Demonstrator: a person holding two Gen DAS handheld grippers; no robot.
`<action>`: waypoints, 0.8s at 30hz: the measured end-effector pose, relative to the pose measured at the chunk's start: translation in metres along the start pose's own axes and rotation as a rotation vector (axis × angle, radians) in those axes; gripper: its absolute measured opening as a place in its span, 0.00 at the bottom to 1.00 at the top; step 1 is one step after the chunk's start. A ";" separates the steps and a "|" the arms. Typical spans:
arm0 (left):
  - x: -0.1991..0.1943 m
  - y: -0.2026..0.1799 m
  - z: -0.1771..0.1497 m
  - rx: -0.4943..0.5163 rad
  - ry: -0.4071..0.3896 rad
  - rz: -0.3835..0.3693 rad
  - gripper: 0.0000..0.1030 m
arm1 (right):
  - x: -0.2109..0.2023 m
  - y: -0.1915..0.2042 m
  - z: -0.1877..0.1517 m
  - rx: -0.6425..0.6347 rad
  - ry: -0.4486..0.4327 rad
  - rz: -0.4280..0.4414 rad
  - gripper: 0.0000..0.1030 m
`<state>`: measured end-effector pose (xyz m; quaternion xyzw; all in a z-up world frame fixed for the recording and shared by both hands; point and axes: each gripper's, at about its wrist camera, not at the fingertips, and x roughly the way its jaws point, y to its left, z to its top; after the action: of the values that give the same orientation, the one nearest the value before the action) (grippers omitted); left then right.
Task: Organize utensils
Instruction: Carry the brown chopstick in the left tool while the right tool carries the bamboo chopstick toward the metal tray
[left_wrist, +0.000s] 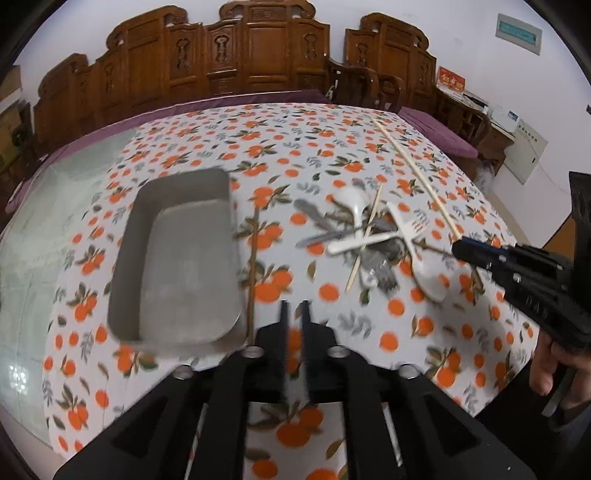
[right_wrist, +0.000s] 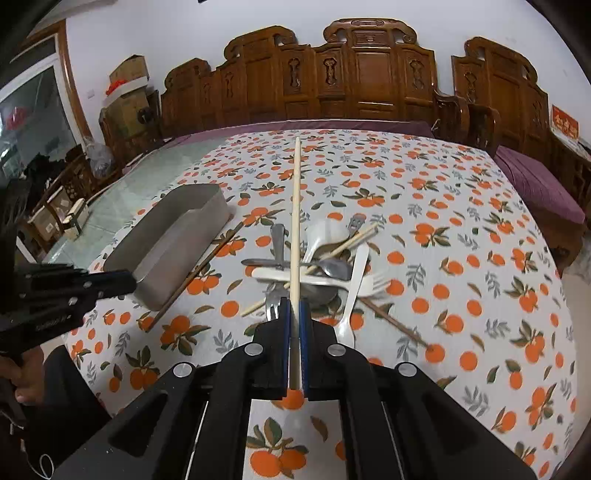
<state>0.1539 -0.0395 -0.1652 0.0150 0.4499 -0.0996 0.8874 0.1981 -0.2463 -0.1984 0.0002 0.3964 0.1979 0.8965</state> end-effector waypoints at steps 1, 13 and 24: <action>-0.002 0.002 -0.008 0.003 -0.001 0.010 0.22 | 0.001 0.000 -0.003 0.003 0.000 0.001 0.06; 0.049 0.018 -0.034 0.000 0.095 0.118 0.28 | 0.017 0.006 -0.025 -0.006 0.027 0.011 0.06; 0.064 0.019 -0.033 0.002 0.120 0.106 0.03 | 0.009 0.012 -0.023 -0.018 0.018 0.019 0.06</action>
<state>0.1679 -0.0273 -0.2378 0.0454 0.5006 -0.0518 0.8630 0.1829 -0.2357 -0.2187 -0.0057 0.4027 0.2100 0.8909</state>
